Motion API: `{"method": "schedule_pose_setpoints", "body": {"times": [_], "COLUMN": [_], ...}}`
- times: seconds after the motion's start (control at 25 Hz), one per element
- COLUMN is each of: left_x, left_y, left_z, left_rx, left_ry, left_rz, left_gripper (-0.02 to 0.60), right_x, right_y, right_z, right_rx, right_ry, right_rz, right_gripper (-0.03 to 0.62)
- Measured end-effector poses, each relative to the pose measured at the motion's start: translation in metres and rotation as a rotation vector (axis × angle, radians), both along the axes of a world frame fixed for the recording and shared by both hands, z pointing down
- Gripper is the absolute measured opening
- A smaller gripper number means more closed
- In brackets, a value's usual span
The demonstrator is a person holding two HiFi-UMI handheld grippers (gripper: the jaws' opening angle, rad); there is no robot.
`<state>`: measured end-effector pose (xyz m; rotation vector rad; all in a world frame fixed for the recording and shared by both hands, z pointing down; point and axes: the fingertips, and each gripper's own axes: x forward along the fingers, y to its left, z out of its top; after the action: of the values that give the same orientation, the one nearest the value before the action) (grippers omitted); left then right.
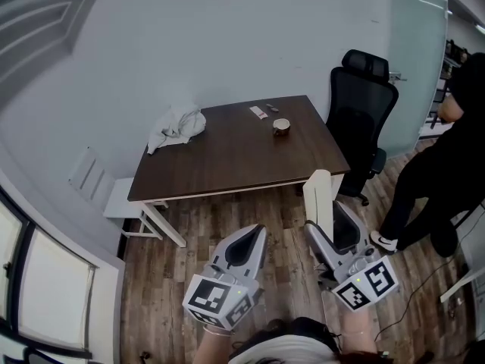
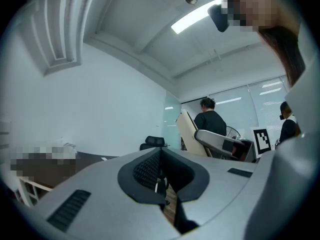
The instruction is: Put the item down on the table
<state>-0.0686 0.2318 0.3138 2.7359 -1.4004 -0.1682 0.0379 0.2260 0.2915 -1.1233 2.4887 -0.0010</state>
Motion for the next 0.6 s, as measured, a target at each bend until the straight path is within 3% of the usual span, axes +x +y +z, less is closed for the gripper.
{"method": "schedule_pose_setpoints", "body": {"times": [0.6], "left_x": [-0.018], "left_y": [-0.053], "left_z": [0.004], "left_rx": [-0.007], "left_ry": [0.022], "left_rz": [0.017], "left_gripper": [0.018], "right_x": [-0.022], "right_y": [-0.053], "right_z": [0.003], "right_rx": [-0.014], "right_ry": [0.026], "right_rz": [0.009], "right_gripper": [0.290]}}
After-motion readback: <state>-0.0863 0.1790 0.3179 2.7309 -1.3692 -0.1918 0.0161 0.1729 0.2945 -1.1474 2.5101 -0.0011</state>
